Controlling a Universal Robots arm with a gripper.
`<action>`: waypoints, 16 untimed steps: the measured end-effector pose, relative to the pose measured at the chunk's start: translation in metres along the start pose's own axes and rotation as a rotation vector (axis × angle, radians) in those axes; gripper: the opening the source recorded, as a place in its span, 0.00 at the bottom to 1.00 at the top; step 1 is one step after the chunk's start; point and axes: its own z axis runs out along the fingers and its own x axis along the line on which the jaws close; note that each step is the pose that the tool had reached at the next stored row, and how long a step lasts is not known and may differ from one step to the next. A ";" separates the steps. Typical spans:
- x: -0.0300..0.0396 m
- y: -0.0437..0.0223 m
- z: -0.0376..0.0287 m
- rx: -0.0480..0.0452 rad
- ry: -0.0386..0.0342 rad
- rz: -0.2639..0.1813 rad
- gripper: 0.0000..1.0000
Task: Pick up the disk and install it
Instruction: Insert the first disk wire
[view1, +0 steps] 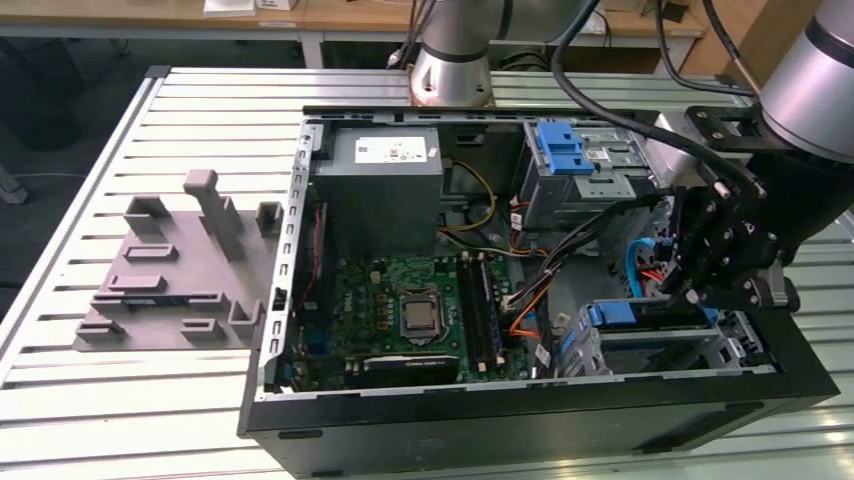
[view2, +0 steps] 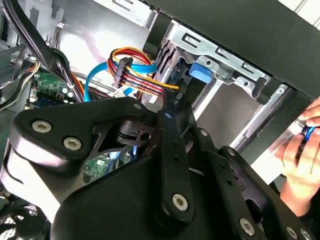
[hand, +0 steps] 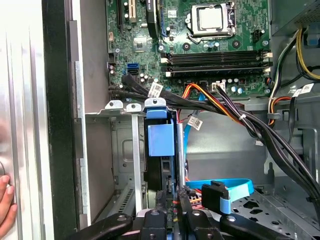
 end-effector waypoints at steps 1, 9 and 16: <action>0.0001 0.0000 -0.0018 0.0000 0.0001 0.000 0.23; 0.0003 -0.0001 -0.0077 0.0000 -0.0003 0.000 0.16; 0.0003 0.0000 -0.0080 0.0000 0.0000 0.000 0.11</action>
